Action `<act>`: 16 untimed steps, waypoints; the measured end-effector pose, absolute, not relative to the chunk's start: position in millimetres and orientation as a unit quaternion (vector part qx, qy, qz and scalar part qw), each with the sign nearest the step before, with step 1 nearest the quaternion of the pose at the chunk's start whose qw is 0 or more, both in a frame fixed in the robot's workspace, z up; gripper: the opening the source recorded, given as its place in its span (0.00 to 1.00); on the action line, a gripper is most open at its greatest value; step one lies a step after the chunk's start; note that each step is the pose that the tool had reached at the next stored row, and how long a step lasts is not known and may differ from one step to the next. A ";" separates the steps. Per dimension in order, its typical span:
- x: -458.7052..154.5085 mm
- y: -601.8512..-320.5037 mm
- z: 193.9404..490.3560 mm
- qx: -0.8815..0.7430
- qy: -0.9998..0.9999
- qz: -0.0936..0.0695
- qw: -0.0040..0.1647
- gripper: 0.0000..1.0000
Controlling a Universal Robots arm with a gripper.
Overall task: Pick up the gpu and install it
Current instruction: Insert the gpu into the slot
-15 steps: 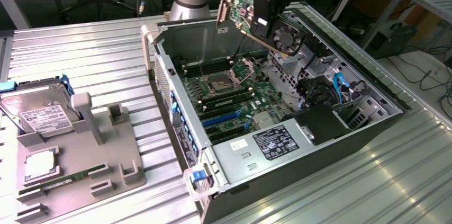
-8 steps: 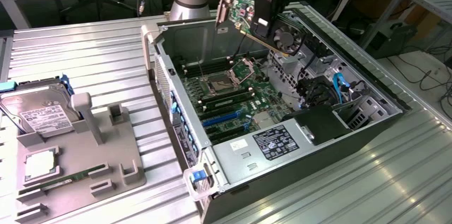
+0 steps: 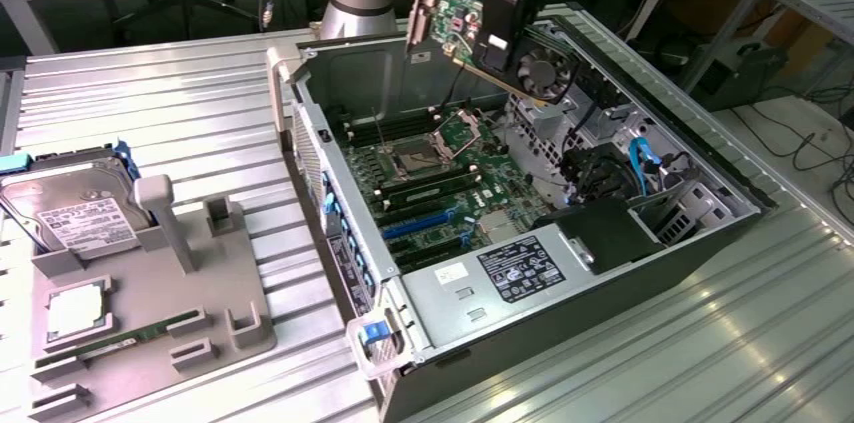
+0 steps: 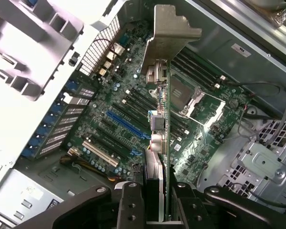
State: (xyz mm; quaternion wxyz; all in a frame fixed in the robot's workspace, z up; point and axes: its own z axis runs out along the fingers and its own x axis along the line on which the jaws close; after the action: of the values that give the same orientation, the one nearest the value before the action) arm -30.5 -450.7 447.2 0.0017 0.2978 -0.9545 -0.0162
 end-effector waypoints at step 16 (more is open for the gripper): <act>-30.4 -450.8 447.2 0.343 -0.939 -0.016 0.002 0.28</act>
State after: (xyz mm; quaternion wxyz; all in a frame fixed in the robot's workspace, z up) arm -30.4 -450.8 447.2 0.0023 0.3433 -0.9391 -0.0164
